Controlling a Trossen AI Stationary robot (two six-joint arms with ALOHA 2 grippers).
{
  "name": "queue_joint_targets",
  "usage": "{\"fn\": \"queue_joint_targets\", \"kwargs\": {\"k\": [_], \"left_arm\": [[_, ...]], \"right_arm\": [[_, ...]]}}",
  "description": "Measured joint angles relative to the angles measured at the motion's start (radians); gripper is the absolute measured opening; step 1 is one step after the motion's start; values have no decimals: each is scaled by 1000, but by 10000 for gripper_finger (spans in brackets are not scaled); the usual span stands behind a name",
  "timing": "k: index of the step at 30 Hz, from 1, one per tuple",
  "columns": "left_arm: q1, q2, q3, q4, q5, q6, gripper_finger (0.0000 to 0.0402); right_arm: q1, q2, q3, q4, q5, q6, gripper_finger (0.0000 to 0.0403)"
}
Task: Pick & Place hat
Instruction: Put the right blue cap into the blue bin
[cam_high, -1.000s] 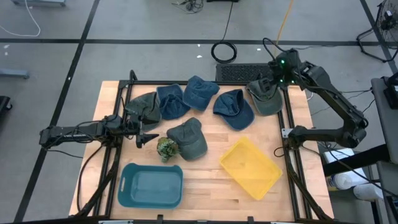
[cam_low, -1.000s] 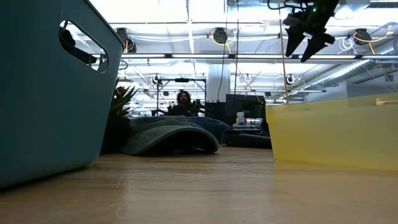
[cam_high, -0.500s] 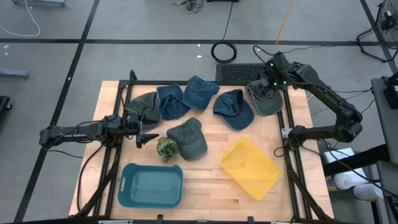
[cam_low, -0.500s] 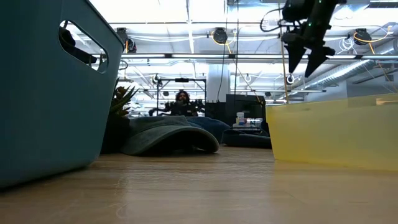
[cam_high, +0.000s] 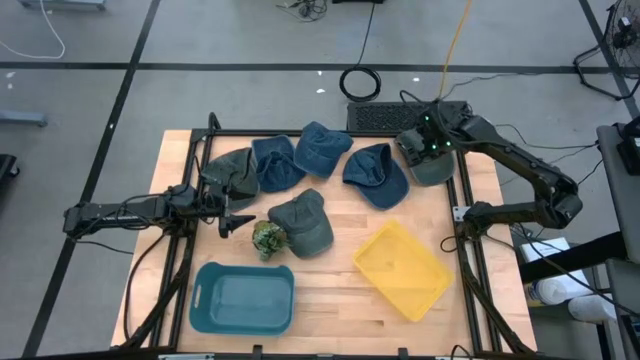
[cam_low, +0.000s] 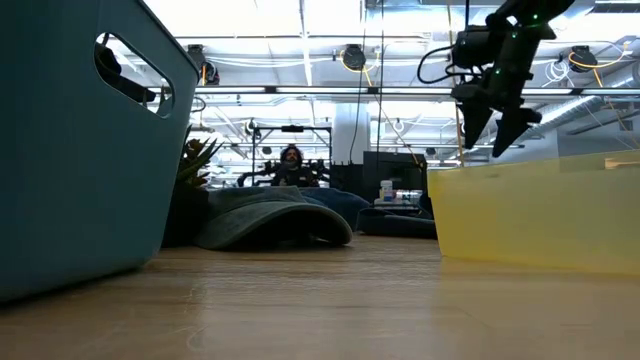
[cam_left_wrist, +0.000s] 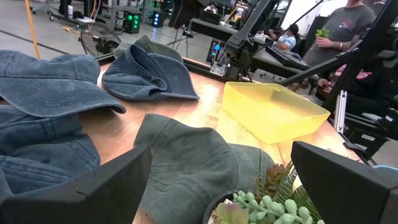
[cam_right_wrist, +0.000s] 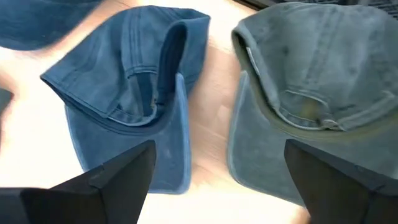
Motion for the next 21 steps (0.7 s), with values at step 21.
{"fn": "queue_joint_targets", "kwargs": {"k": [21], "left_arm": [[0,0,0,0,0,0,397]], "right_arm": [[18,96,-159,237,-19,86,345]]}}
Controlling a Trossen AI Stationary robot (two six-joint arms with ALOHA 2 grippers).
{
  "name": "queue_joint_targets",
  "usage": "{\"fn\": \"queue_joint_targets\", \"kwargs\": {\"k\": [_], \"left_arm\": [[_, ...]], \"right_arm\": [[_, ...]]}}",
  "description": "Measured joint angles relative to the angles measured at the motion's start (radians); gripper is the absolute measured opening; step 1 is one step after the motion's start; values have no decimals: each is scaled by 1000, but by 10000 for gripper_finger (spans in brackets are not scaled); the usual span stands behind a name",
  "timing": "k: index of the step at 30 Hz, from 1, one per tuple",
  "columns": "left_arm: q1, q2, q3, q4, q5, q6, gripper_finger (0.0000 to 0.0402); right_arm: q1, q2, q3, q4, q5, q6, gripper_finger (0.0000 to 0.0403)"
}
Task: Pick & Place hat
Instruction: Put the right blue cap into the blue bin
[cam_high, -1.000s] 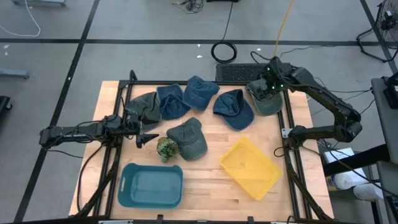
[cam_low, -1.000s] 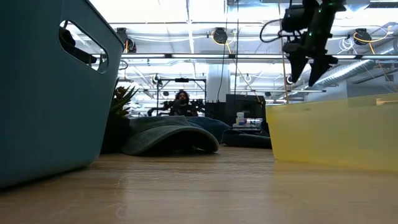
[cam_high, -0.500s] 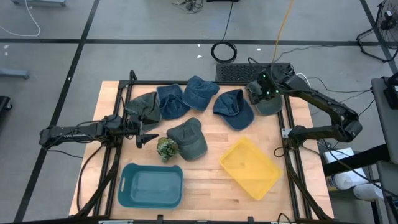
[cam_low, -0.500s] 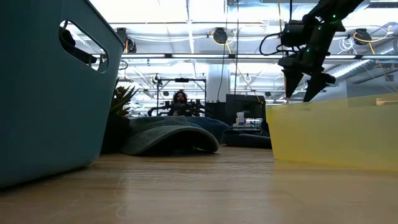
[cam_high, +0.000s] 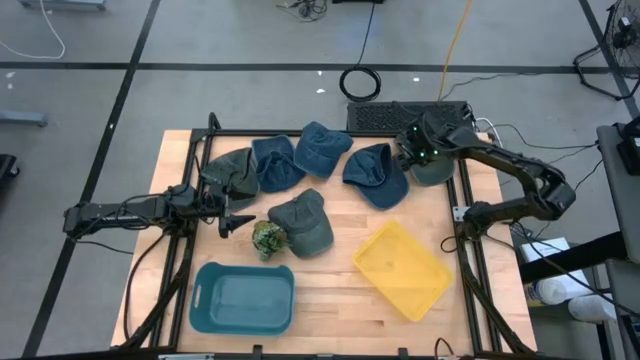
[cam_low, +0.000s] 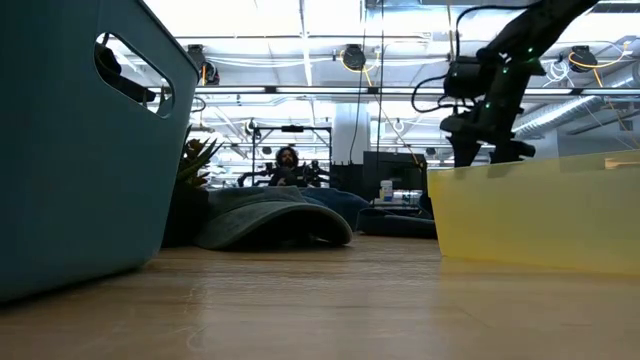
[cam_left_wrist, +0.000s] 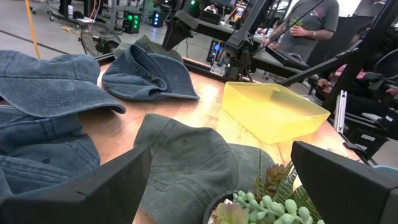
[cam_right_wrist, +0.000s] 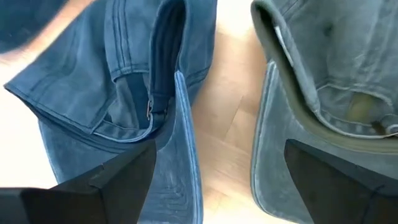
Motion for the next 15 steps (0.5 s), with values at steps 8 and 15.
{"fn": "queue_joint_targets", "kwargs": {"k": [8,15], "left_arm": [[0,0,0,0,0,0,397],[0,0,0,0,0,0,397]], "right_arm": [[0,69,0,26,-104,-29,345],[10,147,0,64,-146,-53,345]]}}
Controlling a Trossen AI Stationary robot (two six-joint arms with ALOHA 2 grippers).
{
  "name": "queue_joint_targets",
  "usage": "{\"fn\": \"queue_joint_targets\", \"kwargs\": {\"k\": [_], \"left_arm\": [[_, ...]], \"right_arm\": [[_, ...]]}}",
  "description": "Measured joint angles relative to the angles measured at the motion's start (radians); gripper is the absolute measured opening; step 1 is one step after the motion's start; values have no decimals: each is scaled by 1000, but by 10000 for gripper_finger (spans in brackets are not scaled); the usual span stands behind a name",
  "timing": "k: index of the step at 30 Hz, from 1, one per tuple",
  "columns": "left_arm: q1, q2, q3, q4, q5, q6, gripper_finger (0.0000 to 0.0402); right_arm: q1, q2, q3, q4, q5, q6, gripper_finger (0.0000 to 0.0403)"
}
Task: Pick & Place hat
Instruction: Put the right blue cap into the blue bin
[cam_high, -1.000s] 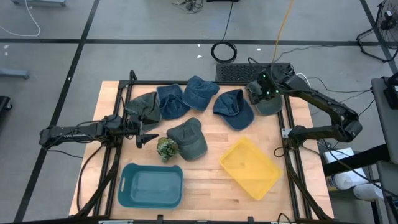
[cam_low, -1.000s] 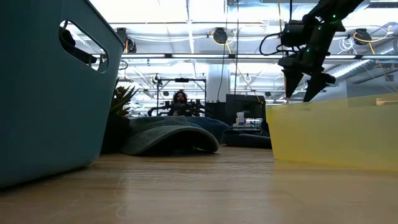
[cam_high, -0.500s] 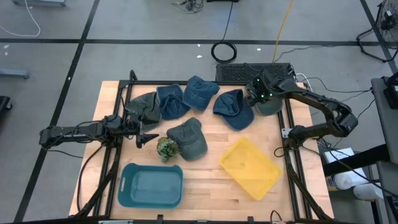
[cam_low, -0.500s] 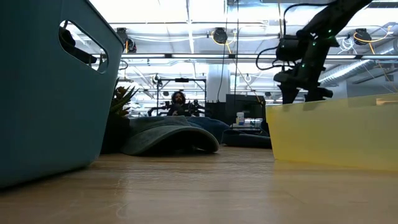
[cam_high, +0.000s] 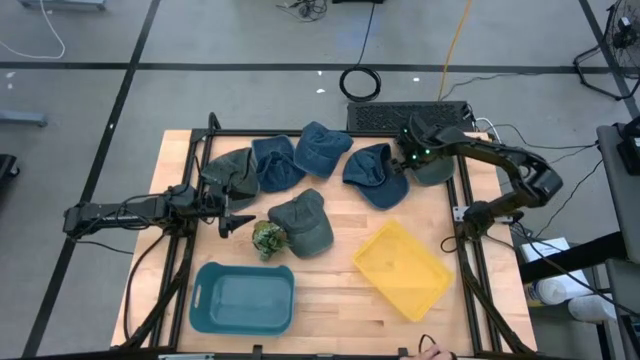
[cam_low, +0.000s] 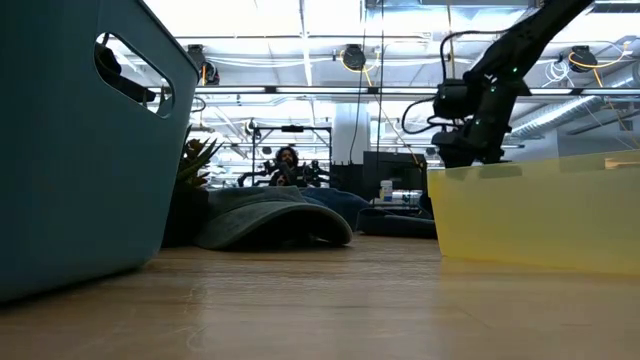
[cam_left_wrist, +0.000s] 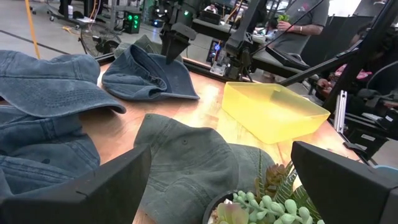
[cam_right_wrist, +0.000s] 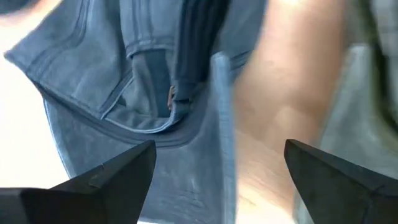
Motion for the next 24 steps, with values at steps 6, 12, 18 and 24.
{"fn": "queue_joint_targets", "kwargs": {"k": [6,12,18,24], "left_arm": [[0,0,0,0,0,0,397],[0,0,0,0,0,0,397],[0,0,0,0,0,0,397],[0,0,0,0,0,0,397]], "right_arm": [[6,77,0,24,-37,-21,345],[13,87,0,29,-81,-60,343],[13,87,0,27,-88,-55,305],[13,87,0,9,-87,-53,252]]}}
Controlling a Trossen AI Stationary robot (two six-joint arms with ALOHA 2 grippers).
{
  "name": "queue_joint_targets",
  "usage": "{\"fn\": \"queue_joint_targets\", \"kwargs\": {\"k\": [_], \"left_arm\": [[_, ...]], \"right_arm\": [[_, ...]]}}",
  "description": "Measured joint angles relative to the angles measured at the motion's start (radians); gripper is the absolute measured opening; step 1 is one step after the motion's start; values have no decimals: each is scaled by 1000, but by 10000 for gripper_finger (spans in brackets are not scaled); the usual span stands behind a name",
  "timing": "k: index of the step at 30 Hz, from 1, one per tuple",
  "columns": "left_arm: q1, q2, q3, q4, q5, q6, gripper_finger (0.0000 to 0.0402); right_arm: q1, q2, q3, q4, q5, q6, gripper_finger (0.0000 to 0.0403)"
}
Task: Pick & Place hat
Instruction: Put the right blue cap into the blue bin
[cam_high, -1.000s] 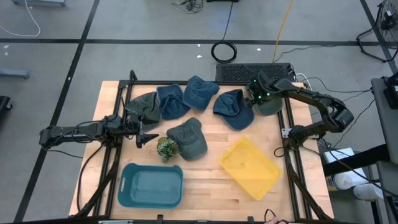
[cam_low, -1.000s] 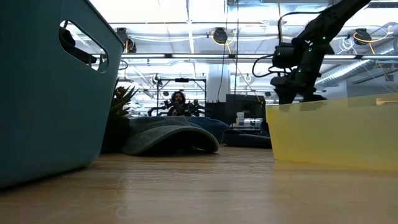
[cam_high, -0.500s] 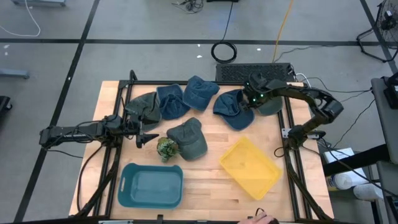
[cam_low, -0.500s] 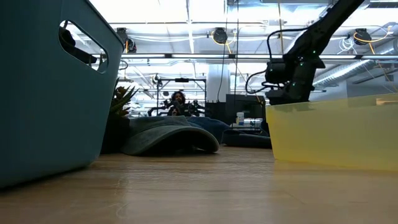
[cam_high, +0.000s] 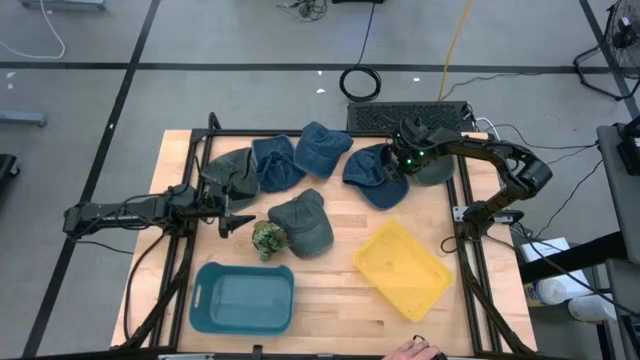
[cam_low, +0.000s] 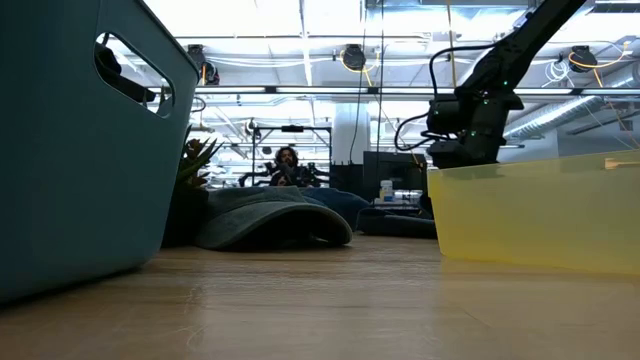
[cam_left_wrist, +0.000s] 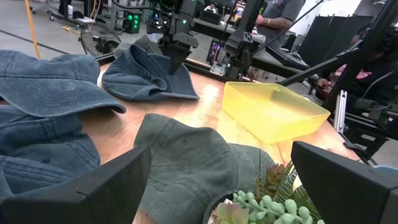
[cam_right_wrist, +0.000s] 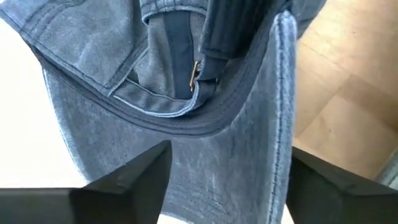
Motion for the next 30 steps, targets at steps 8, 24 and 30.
{"fn": "queue_joint_targets", "kwargs": {"k": [8,24,30], "left_arm": [[0,0,0,0,0,0,397],[0,0,0,0,0,0,397],[0,0,0,0,0,0,397]], "right_arm": [[0,0,0,-12,1,0,202],[0,-2,1,-20,-1,-29,15],[0,-5,2,-19,33,-86,4]]}}
